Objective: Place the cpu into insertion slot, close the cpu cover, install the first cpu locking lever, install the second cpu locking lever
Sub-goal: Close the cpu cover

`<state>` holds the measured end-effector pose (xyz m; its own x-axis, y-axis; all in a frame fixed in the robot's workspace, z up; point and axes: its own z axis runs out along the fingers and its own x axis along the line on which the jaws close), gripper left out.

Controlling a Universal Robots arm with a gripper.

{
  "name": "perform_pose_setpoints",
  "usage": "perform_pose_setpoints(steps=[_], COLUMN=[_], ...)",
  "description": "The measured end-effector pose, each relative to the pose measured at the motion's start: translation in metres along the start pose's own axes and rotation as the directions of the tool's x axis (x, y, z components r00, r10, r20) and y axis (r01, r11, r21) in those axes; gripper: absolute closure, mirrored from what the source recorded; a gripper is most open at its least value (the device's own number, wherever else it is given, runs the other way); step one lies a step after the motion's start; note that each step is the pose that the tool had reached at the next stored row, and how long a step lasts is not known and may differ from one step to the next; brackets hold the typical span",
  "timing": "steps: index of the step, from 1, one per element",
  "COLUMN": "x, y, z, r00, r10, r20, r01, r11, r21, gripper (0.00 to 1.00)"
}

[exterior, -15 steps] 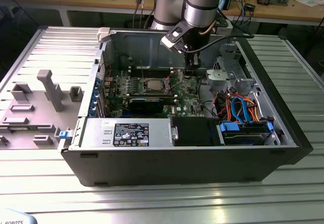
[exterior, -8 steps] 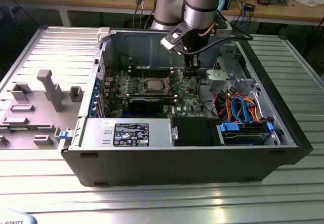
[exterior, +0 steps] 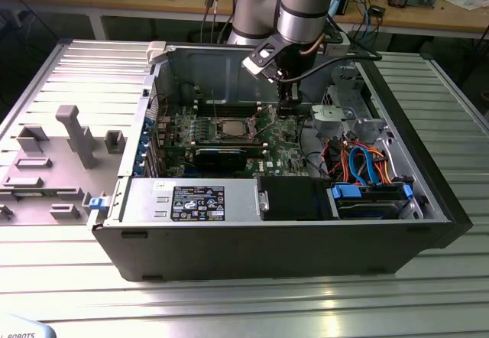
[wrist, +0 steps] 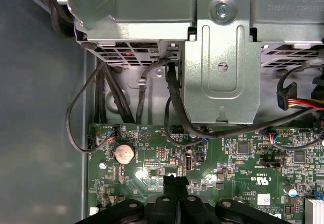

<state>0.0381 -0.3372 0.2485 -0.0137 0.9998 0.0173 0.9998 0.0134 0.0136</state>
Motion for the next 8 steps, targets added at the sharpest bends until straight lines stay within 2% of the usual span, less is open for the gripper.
perform_pose_setpoints(steps=[8], x=[0.0000], y=[-0.0001], z=[0.0000], r00=[1.0000], r10=[0.000], r20=[0.0000], r01=[0.000], r11=[1.0000], r21=[0.0000], gripper=[0.89])
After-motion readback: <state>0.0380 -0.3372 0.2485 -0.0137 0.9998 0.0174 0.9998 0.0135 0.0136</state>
